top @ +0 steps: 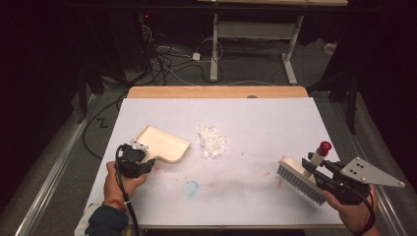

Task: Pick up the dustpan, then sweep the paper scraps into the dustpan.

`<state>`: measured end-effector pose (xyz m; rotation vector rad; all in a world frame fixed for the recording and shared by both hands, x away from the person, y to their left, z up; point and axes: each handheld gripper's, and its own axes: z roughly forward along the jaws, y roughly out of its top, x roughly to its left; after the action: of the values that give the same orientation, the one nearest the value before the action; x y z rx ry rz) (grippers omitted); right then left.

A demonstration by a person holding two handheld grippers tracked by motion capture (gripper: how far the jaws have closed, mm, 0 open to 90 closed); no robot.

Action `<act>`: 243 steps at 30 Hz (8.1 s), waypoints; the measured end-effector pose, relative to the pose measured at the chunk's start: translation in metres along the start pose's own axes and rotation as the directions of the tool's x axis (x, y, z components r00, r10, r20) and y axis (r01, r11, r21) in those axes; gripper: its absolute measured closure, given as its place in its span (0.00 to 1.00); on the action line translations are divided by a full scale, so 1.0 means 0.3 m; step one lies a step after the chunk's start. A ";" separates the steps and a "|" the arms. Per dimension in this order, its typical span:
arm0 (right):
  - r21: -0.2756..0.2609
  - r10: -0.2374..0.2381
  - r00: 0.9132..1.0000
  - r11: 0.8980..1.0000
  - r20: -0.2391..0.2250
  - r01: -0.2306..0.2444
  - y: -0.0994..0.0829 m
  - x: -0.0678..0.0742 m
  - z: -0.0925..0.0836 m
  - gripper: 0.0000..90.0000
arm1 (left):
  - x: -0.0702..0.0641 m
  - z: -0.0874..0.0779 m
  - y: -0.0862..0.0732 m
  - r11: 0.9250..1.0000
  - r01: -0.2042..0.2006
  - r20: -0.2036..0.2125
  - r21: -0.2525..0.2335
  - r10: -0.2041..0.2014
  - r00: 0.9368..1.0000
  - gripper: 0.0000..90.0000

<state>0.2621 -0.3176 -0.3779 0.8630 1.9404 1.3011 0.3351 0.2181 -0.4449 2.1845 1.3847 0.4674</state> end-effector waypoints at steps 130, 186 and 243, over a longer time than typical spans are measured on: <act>-0.037 -0.165 0.924 0.986 -0.346 0.163 0.242 0.501 0.806 0.76 | -0.196 0.108 0.048 0.950 -0.278 0.177 0.140 0.252 0.951 0.70; -0.013 -0.205 0.929 0.977 -0.309 0.212 0.304 0.532 0.576 0.78 | -0.173 0.073 -0.019 0.958 -0.266 0.163 0.108 0.246 0.955 0.70; -0.022 -0.220 0.932 0.974 -0.287 0.223 0.344 0.494 0.681 0.78 | -0.098 0.065 -0.013 0.952 -0.262 0.185 0.155 0.233 0.955 0.70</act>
<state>0.3564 -0.0620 -0.3652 0.4582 2.1972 1.3376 0.3304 0.1881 -0.4636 2.4965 1.1048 0.2504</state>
